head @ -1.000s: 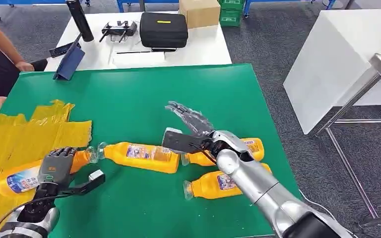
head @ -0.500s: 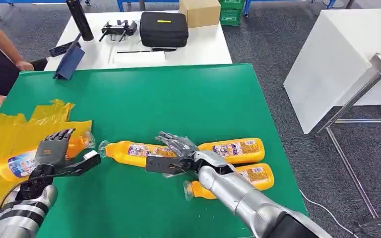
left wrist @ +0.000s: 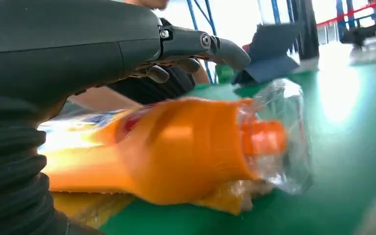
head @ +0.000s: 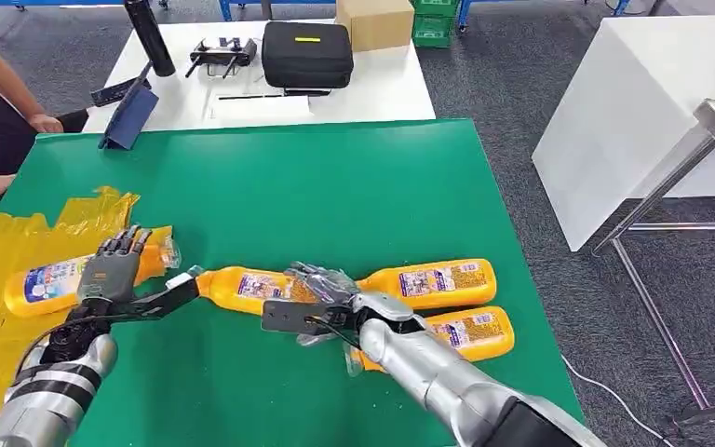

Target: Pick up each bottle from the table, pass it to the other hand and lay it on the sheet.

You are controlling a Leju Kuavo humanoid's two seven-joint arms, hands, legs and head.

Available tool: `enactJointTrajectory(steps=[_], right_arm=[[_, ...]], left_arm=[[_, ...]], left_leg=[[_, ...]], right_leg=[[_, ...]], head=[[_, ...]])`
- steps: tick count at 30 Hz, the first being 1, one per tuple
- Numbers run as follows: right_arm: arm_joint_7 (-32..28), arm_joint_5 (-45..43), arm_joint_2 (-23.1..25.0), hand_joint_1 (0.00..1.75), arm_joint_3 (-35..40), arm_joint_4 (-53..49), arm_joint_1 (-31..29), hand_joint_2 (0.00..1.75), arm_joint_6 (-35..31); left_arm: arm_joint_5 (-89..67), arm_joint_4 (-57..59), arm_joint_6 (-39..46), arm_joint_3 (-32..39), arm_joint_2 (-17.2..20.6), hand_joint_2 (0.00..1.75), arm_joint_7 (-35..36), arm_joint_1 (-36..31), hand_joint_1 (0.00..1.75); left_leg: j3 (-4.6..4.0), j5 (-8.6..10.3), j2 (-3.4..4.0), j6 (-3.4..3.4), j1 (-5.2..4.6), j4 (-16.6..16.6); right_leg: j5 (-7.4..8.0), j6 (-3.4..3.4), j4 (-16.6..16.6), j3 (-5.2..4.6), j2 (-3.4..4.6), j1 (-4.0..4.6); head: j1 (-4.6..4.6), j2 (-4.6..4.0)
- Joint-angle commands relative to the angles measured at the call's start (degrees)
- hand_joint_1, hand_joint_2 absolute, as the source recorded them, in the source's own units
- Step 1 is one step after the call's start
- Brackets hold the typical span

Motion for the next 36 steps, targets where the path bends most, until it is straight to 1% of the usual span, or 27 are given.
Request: enactJointTrajectory(steps=[1,3,4,6,8,9,10,11,14,16,17,19,20,22,23,25,27,28,29,30,31,32,33,34,35,36], right_arm=[[0.9,-0.4,3.6,0.0,-1.4,7.8,-3.2,1.75,-1.5],[2.3,0.4,4.5,0.0,-0.9,8.7,-3.3,1.75,-2.2],[3.2,1.4,4.9,0.0,-0.1,9.3,-3.4,1.75,-2.7],[6.0,5.3,6.1,0.0,3.1,10.8,-3.6,1.75,-3.9],[8.0,5.9,6.2,0.0,5.1,10.8,-2.8,1.75,-2.1],[8.1,5.9,6.2,0.0,5.4,10.7,-2.3,1.75,-2.1],[8.7,5.8,6.2,1.1,6.7,11.0,-2.2,1.75,-2.1],[9.8,5.6,6.2,1.75,7.8,11.4,-2.0,1.75,-1.9],[11.2,5.1,6.2,1.75,9.7,13.1,-0.9,1.75,-1.5],[13.2,5.1,6.2,1.75,10.9,13.5,-0.5,1.75,-1.2],[13.7,5.3,6.2,1.75,11.0,14.3,-0.3,1.75,-1.0],[13.7,6.0,6.2,1.75,10.5,16.0,0.0,1.75,-0.7],[13.7,6.2,6.0,1.75,9.9,16.3,0.2,1.75,-0.7],[13.7,6.6,5.4,1.75,8.6,16.4,0.7,1.75,-1.2],[13.6,6.6,5.2,1.75,8.2,16.4,0.8,1.75,-1.2],[13.6,6.6,5.2,1.75,8.2,16.4,0.8,1.75,-1.2],[13.5,6.6,5.2,1.75,8.2,16.4,0.7,1.75,-1.1],[13.5,6.5,5.2,1.75,7.8,16.3,0.7,1.75,-1.3],[13.6,5.5,5.1,1.75,6.1,16.0,0.9,1.75,-2.1],[13.1,4.4,4.7,1.75,3.8,15.3,1.0,1.75,-4.9],[11.7,3.3,4.4,1.75,1.7,14.5,1.2,1.75,-7.7],[8.8,1.7,4.1,1.75,-1.1,13.1,1.5,1.75,-11.1],[3.5,-0.8,3.6,1.75,-5.4,10.6,2.2,1.75,-15.7],[1.0,-1.7,3.0,1.75,-7.8,9.0,2.8,1.75,-17.6],[-2.7,-3.3,2.2,1.75,-10.4,6.2,4.0,1.75,-19.0],[-6.7,-4.8,1.5,1.75,-13.3,2.2,5.6,1.75,-19.8]], left_arm=[[2.2,4.6,-2.5,-3.4,-2.0,1.75,-1.3,-3.9,0.0],[2.6,4.4,-2.5,-3.6,-2.5,1.75,-1.6,-4.1,0.0],[2.8,4.3,-2.5,-3.7,-2.7,1.75,-1.7,-4.1,0.0],[3.3,3.9,-2.6,-4.0,-3.3,1.75,-2.1,-4.3,0.0],[4.6,2.9,-2.9,-4.5,-3.8,1.75,-3.0,-4.1,0.0],[4.6,2.8,-3.2,-4.7,-4.1,1.75,-3.0,-4.3,0.0],[5.9,2.1,-3.4,-4.8,-4.2,1.75,-3.3,-4.1,0.0],[8.0,1.5,-3.8,-4.8,-4.6,1.75,-4.7,-4.0,0.0],[18.6,-2.9,-6.8,-3.7,-6.6,1.75,-11.2,-3.3,0.0],[28.5,-9.9,-10.0,-2.9,-8.0,1.75,-14.1,-2.0,0.0],[32.6,-13.5,-10.6,-2.5,-8.4,1.75,-15.3,-0.8,0.0],[39.0,-19.0,-11.1,-1.3,-9.1,1.75,-16.6,1.1,0.0],[42.4,-21.4,-11.2,-0.6,-9.4,1.75,-17.8,2.0,0.0],[48.4,-25.7,-11.4,1.1,-10.2,1.75,-19.1,3.7,0.0],[48.7,-26.5,-11.5,0.9,-9.9,1.75,-19.0,4.0,0.0],[48.7,-26.5,-11.5,0.9,-9.9,1.75,-19.0,4.0,0.0],[48.7,-26.4,-11.5,1.0,-9.8,1.75,-19.0,4.1,0.0],[49.9,-26.1,-11.5,1.5,-10.2,1.75,-19.4,4.0,0.0],[51.2,-26.4,-11.2,2.0,-10.3,1.75,-20.0,4.2,0.0],[52.1,-27.6,-10.2,2.8,-10.3,1.75,-20.4,5.2,0.0],[52.6,-28.8,-9.7,3.4,-10.2,1.75,-20.4,6.2,0.0],[53.9,-30.2,-9.3,4.5,-10.3,1.75,-20.5,7.6,0.0],[58.3,-32.4,-12.0,6.0,-10.2,1.75,-20.7,9.8,0.0],[62.2,-33.6,-15.0,7.6,-9.9,1.75,-21.2,12.4,0.0],[65.9,-34.5,-17.6,9.3,-9.7,1.75,-22.1,14.9,0.0],[70.8,-35.6,-21.4,11.4,-9.2,1.75,-23.5,17.8,0.0]], left_leg=[[0.1,-0.07,-0.07,-0.1,0.03,0.1],[0.03,-0.03,-0.03,-0.06,0.02,0.0],[0.15,-0.17,-0.01,-0.16,0.08,0.2],[0.11,-0.09,-0.02,-0.11,0.04,0.1],[0.15,-0.13,-0.03,-0.14,0.07,0.1],[0.06,-0.04,-0.04,-0.07,0.03,0.0],[0.13,-0.1,-0.08,-0.12,0.06,0.1],[0.12,-0.1,-0.06,-0.11,0.07,0.1],[0.17,-0.11,-0.13,-0.13,0.07,0.1],[0.1,-0.07,-0.1,-0.09,0.07,0.1],[0.15,-0.09,-0.22,-0.11,0.09,0.1],[0.17,-0.13,-0.1,-0.12,0.13,0.1],[0.2,-0.06,-0.26,-0.09,0.07,0.0],[0.29,-0.07,-0.25,-0.08,0.12,0.1],[0.25,-0.04,-0.2,-0.05,0.1,0.1],[0.44,-0.08,0.0,-0.06,0.04,0.0],[0.47,-0.12,0.25,-0.09,-0.03,-0.1],[0.59,-0.11,0.31,-0.1,-0.03,-0.1],[0.64,-0.09,0.17,-0.13,-0.01,-0.1],[0.68,-0.08,0.19,-0.11,-0.03,-0.1],[0.7,-0.08,0.15,-0.14,-0.01,-0.1],[0.7,-0.07,0.17,-0.15,0.01,-0.1],[0.69,-0.08,0.31,-0.14,0.01,-0.1],[0.68,-0.1,0.34,-0.16,0.03,0.0],[0.74,-0.12,0.54,-0.12,-0.02,-0.1],[0.71,-0.11,0.49,-0.12,-0.03,-0.1]], right_leg=[[-0.12,-0.04,0.1,0.16,-0.14,0.03],[-0.06,-0.02,0.0,0.06,-0.08,0.02],[-0.2,-0.05,0.1,0.22,-0.12,0.08],[-0.13,-0.03,0.1,0.15,-0.13,0.04],[-0.18,-0.04,0.1,0.22,-0.17,0.08],[-0.08,-0.02,0.0,0.1,-0.13,0.03],[-0.16,-0.03,0.0,0.21,-0.2,0.07],[-0.14,-0.03,0.0,0.21,-0.18,0.07],[-0.19,-0.03,0.0,0.29,-0.28,0.08],[-0.13,-0.03,0.0,0.2,-0.25,0.08],[-0.19,-0.02,0.0,0.3,-0.38,0.09],[-0.17,-0.03,0.0,0.31,-0.3,0.13],[-0.17,-0.01,-0.1,0.32,-0.46,0.06],[-0.15,-0.01,-0.1,0.35,-0.43,0.12],[-0.11,-0.02,-0.1,0.2,-0.3,0.1],[-0.08,-0.02,-0.2,0.54,-0.07,0.05],[0.02,-0.02,-0.1,0.46,0.19,0.0],[0.01,-0.03,-0.1,0.51,0.18,-0.02],[-0.02,-0.05,-0.2,0.6,0.02,-0.03],[-0.01,-0.04,-0.1,0.61,0.06,-0.07],[-0.03,-0.05,-0.2,0.65,0.03,-0.05],[-0.02,-0.05,-0.2,0.67,0.03,-0.03],[0.02,-0.03,-0.2,0.63,0.18,-0.04],[0.01,-0.04,-0.2,0.64,0.18,-0.01],[0.04,-0.02,-0.2,0.62,0.4,-0.07],[0.03,-0.03,-0.2,0.62,0.34,-0.08]], head=[[0.0,0.02],[0.0,0.0],[0.0,0.0],[0.0,0.0],[0.0,0.0],[0.0,0.0],[0.0,0.0],[0.0,0.0],[0.0,0.0],[0.0,0.0],[0.0,0.0],[-0.02,0.0],[-0.07,0.0],[-0.11,0.0],[0.19,0.0],[0.31,0.0],[0.2,0.0],[0.2,0.02],[0.22,0.0],[0.22,0.0],[0.2,0.0],[0.22,0.0],[0.22,0.0],[0.22,0.0],[0.2,0.0],[0.22,0.0]])
